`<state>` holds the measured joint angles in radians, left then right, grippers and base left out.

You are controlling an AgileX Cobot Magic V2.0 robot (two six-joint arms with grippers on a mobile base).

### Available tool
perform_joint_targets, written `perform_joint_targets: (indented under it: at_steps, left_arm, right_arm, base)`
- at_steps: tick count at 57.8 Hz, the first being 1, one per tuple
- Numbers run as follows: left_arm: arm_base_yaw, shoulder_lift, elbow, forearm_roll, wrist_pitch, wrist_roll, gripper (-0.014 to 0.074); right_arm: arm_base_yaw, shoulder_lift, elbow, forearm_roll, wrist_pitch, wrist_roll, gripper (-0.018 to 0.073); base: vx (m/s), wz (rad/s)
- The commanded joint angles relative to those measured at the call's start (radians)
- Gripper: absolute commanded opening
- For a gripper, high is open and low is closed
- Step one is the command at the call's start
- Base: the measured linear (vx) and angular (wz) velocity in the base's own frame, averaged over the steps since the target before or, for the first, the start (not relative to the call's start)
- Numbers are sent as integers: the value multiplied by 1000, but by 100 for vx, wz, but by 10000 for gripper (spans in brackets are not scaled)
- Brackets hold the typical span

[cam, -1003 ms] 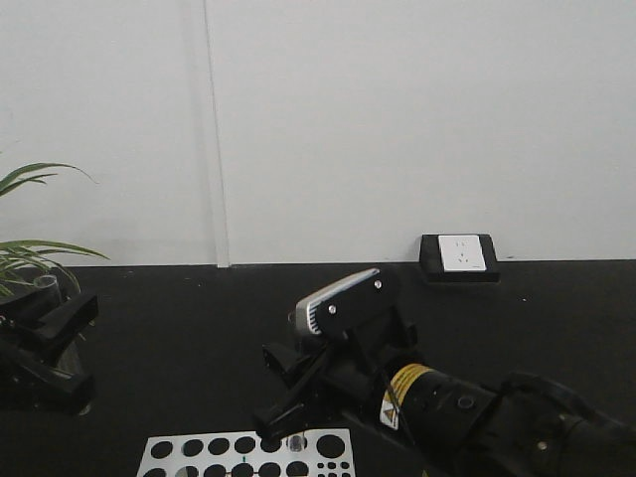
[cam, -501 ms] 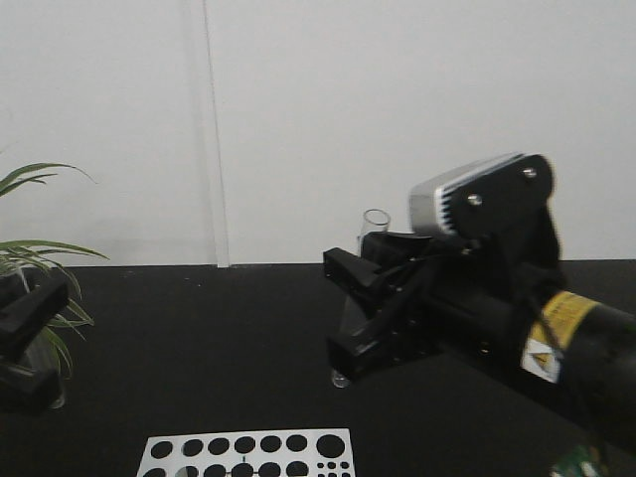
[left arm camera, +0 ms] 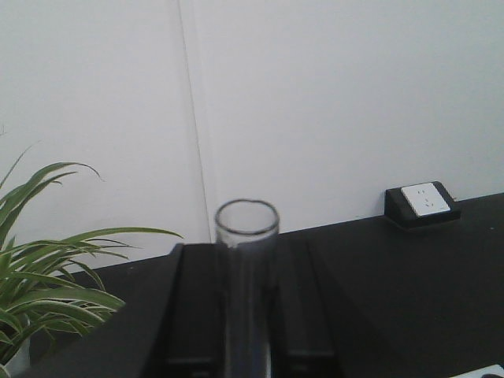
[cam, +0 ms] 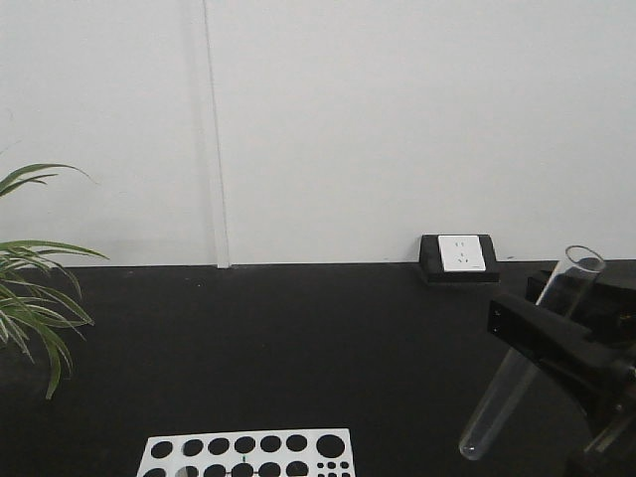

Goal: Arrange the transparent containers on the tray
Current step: 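Turn the base away from the rack holding both tubes upright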

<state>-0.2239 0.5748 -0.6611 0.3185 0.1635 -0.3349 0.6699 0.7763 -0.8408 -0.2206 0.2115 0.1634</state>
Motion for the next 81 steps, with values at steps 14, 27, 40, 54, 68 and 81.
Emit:
perform_joint_targets:
  at_steps: [14, 27, 40, 54, 68, 81]
  left_arm:
    - [-6, -7, -31, -6, -64, -3, 143]
    - [-6, -7, -31, -6, -64, -3, 145]
    - [-6, -7, -31, -6, -64, -3, 146]
    - [-6, -6, -31, -6, -64, -3, 146]
    - [-6, -6, -31, -6, -63, -3, 146]
    - [-6, -6, -31, -6, -63, -3, 146]
  right_arm:
    - [-2, -7, -27, -27, -72, -11, 113]
    - [-2, -7, -27, -27, -72, -11, 113]
    - [-2, -7, -27, -27, -72, -11, 113]
    - [-2, -7, -27, -27, -69, -11, 113]
    - [-2, -7, -27, -27, -69, -11, 113]
    - [-2, -7, -27, -27, -69, -11, 113]
  base:
    - [0, 0]
    - [0, 0]
    - [0, 0]
    - [0, 0]
    - [-2, 1]
    - [-6, -2]
